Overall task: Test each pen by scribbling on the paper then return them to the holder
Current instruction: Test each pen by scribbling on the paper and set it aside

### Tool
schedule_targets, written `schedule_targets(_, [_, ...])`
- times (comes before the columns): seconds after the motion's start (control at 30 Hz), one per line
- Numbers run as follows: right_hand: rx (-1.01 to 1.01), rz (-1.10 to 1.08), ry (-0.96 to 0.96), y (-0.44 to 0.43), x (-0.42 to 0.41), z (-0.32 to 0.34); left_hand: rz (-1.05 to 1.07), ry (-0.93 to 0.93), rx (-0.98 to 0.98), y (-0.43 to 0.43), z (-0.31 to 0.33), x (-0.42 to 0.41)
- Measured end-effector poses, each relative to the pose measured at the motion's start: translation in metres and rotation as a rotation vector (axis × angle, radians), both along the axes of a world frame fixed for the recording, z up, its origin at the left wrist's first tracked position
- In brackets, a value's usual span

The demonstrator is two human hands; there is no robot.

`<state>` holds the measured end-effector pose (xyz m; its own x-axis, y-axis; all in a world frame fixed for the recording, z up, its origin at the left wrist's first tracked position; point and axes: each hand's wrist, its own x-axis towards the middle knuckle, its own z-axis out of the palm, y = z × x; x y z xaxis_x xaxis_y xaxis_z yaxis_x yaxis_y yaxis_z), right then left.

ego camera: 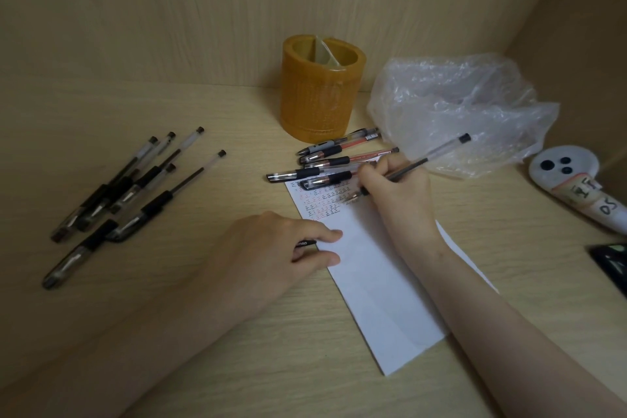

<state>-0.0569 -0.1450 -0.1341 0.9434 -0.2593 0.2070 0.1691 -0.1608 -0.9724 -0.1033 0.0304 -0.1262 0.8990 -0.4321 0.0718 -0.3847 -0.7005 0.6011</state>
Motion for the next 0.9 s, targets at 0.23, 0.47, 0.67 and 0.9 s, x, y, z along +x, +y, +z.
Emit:
schedule_targets(0.23, [0.142,0.105,-0.025,-0.001,0.001,0.009,0.030,0.026,-0.140,-0.002,0.003,0.000])
schedule_targets(0.47, [0.488,0.452,0.099,0.000,-0.002,0.019,0.058,0.133,-0.481,0.000,0.009,0.004])
schedule_targets(0.67, [0.314,0.471,0.094,0.002,-0.007,0.021,-0.021,0.103,-0.443,-0.002,0.003,0.006])
schedule_targets(0.9, [0.162,0.490,0.105,0.007,-0.013,0.021,-0.015,0.094,-0.428,-0.003,0.002,0.006])
